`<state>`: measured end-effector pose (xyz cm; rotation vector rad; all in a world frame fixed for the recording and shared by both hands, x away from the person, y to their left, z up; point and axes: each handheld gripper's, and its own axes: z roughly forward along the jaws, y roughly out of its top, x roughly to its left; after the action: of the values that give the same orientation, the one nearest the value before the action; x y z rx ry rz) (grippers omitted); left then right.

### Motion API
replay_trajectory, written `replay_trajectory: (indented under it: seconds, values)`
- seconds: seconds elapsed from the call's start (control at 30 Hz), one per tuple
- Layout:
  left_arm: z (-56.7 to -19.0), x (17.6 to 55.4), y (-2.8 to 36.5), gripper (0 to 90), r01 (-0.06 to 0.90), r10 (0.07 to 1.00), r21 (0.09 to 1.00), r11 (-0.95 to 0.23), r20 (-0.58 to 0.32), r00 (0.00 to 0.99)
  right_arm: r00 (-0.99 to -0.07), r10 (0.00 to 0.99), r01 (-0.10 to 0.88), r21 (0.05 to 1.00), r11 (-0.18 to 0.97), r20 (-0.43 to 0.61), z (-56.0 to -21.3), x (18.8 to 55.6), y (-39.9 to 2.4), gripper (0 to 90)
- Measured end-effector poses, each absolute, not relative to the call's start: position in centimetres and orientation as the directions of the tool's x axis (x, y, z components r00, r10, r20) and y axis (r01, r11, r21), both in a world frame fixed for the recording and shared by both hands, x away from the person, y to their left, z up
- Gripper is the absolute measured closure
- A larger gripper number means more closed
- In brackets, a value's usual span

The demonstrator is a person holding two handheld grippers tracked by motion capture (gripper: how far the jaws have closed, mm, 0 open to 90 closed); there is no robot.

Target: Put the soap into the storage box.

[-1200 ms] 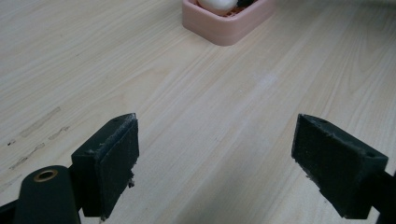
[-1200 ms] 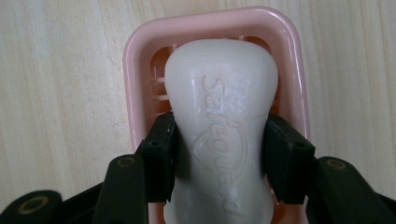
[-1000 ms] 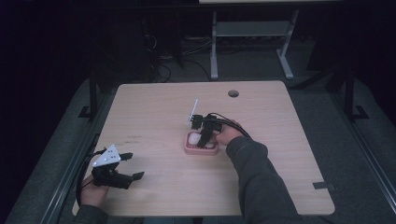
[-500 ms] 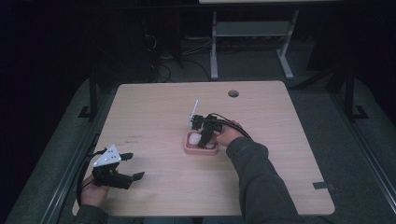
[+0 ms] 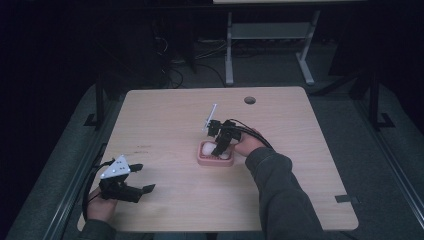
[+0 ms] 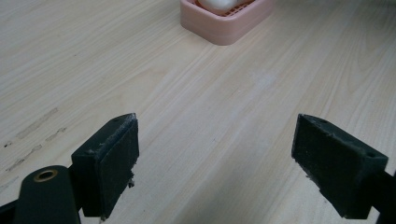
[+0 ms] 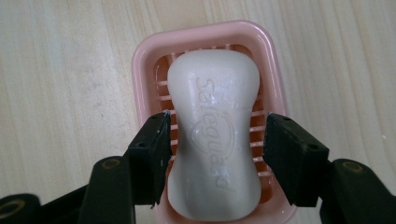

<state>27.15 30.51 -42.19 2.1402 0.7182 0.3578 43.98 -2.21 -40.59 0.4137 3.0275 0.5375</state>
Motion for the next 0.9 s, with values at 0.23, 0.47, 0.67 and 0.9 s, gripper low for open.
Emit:
replay_trajectory:
  seconds: [0.23,0.47,0.67,0.9]
  values:
    - [-42.2,27.2,30.5,14.8,0.370,0.605,0.789,-0.491,0.004,0.796,-0.959,0.283,0.266,0.373,0.889,0.010,-40.2,43.6,-3.1,39.8]
    - [-42.2,27.2,30.5,14.8,0.368,0.601,0.783,-0.501,0.009,0.799,-0.950,0.310,0.293,0.401,0.868,0.022,-39.7,43.2,-4.6,37.8]
    - [-42.3,27.2,30.4,14.8,0.368,0.602,0.786,-0.497,0.007,0.798,-0.945,0.327,0.307,0.412,0.858,0.022,-39.5,42.8,-5.9,37.5]
    - [-42.3,27.2,30.4,14.8,0.369,0.603,0.785,-0.498,0.008,0.798,-0.942,0.336,0.309,0.415,0.856,0.009,-39.5,42.1,-7.0,36.7]
